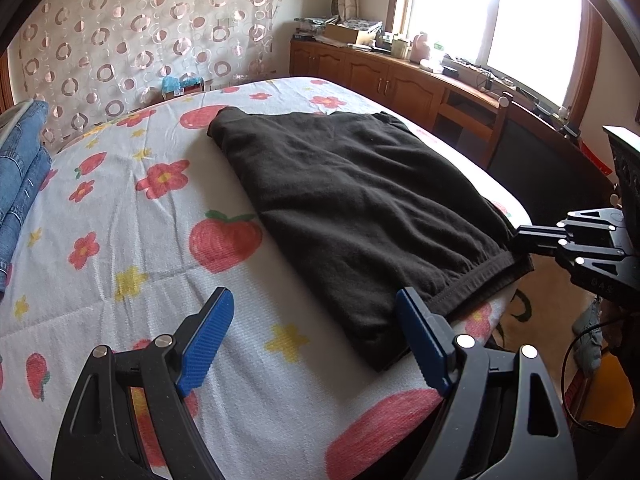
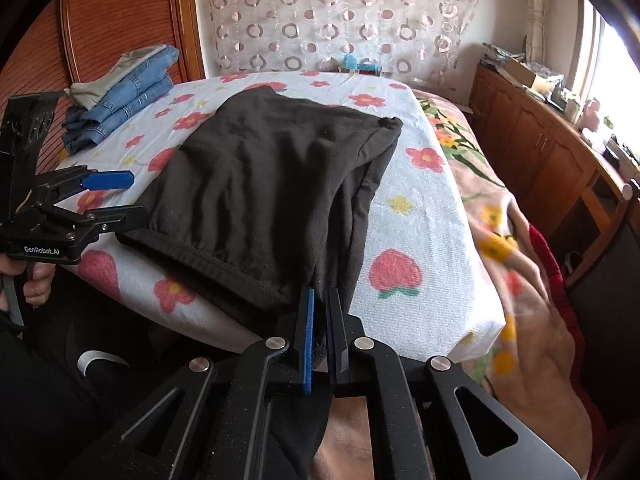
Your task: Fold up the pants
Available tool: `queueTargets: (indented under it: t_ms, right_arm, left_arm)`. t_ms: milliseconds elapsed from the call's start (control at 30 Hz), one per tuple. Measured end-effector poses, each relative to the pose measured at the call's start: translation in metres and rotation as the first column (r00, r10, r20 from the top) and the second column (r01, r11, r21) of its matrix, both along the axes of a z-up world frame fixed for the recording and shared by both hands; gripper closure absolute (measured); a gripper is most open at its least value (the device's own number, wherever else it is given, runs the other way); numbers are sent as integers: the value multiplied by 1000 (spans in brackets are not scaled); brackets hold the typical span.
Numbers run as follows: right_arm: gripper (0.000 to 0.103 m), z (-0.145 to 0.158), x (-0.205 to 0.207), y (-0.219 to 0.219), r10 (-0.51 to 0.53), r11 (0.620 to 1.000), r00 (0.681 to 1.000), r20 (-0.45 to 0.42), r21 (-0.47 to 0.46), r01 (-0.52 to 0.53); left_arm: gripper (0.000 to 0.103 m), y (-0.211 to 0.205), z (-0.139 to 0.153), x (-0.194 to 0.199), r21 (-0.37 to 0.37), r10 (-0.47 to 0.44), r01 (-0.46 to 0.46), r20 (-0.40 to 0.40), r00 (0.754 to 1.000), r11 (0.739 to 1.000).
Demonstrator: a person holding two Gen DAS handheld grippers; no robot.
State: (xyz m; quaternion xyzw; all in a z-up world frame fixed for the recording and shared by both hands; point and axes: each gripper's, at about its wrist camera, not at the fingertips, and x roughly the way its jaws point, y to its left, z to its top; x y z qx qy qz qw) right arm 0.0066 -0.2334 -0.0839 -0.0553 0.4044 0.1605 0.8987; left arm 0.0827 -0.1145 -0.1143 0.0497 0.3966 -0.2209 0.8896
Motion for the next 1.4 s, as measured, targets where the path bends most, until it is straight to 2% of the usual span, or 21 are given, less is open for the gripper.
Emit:
queueTargets:
  t_ms: [267,433,567,700,867,933,1000,1167,1300,1333,1400]
  right_arm:
    - [101,19,-22,-6,34,999,998,44,34,-36]
    - [103,19,-30,-6,43,999,999,21,18,-43]
    - [103,13,-26,-9,17,1000,1000,1,13,-17]
    - [102,15,-19,-14,-17,998,1000,8,56,16]
    - [88,9,-10,-15,-60,995,998,18,86,58]
    - [75,5,-5,-14,-77,992,997,9,96,76]
    - [72,0,-1,-13,-82,990,997,-4,116,82]
    - [72,-10,10,-7,-76,993,996,-47,83,80]
    - [73,-8,14,-1,-62,996,997,-47,54,65]
    - [84,-8,15,1,-53,997,997,-48,49,55]
    - [93,-7,14,7,-12,999,999,-49,35,14]
  left_arm:
    - [19,2,2,-1,-5,0,0,6,1000,1000]
    - [19,2,5,-3,-9,-4,4,11,1000,1000]
    - [19,2,5,-3,-8,-4,4,8,1000,1000]
    - [19,0,3,-3,1,-6,6,-3,1000,1000]
    - [19,-3,5,-4,-10,-17,17,6,1000,1000]
    - [19,-4,5,-5,-7,-18,18,5,1000,1000]
    - [19,-4,4,-5,-6,-21,21,3,1000,1000]
    - [19,-3,0,-5,3,-24,24,-14,1000,1000]
    - [19,-2,-1,-4,-3,-21,21,-20,1000,1000]
    - [19,-2,-1,-4,-3,-21,21,-20,1000,1000]
    - [19,-2,-2,-4,-3,-18,17,-22,1000,1000]
